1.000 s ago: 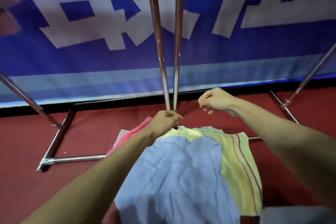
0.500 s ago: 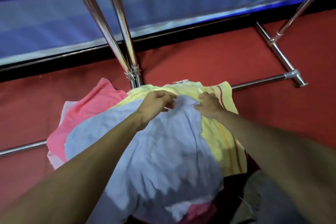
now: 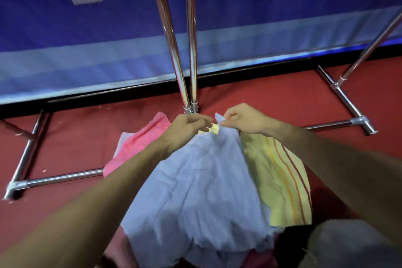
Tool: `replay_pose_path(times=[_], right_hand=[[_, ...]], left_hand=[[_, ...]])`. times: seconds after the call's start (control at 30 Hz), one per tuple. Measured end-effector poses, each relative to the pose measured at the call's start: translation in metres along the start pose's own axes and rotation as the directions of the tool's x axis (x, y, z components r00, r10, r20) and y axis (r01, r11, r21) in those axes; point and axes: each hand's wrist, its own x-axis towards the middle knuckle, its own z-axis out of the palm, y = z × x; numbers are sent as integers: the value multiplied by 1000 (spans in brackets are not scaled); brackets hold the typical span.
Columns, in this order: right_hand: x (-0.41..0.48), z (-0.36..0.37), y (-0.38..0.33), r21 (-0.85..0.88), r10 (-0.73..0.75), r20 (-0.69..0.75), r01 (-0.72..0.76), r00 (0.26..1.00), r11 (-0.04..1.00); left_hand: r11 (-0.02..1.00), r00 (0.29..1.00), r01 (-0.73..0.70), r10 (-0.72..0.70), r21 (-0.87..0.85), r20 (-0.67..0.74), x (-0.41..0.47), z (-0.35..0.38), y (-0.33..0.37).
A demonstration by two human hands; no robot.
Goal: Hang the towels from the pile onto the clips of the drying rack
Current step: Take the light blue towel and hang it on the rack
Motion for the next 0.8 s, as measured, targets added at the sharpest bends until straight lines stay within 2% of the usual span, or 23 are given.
replay_pose_path(times=[0.1, 0.27, 0.37, 0.5, 0.6, 0.8], right_hand=[[-13, -8, -59, -69, -130, -71, 125, 989, 990], [-58, -23, -141, -68, -382, -4, 381, 924, 922], [-78, -27, -169, -17, -464, -39, 464, 885, 886], [-88, -24, -186, 94, -481, -90, 488, 872, 868], [-81, -14, -189, 114, -517, -102, 526, 850, 843], [-60, -14, -179, -163, -502, -65, 487, 863, 858]], left_hand=[[995, 990, -101, 103, 29, -91, -33, -22, 26], [971, 952, -240, 234, -6, -198, -85, -51, 68], [954, 909, -296, 298, 53, -292, -112, -60, 82], [915, 796, -362, 403, 178, -452, -133, -69, 92], [916, 737, -385, 377, 111, -561, -134, -71, 99], [900, 721, -431, 300, -65, -624, -123, -81, 114]])
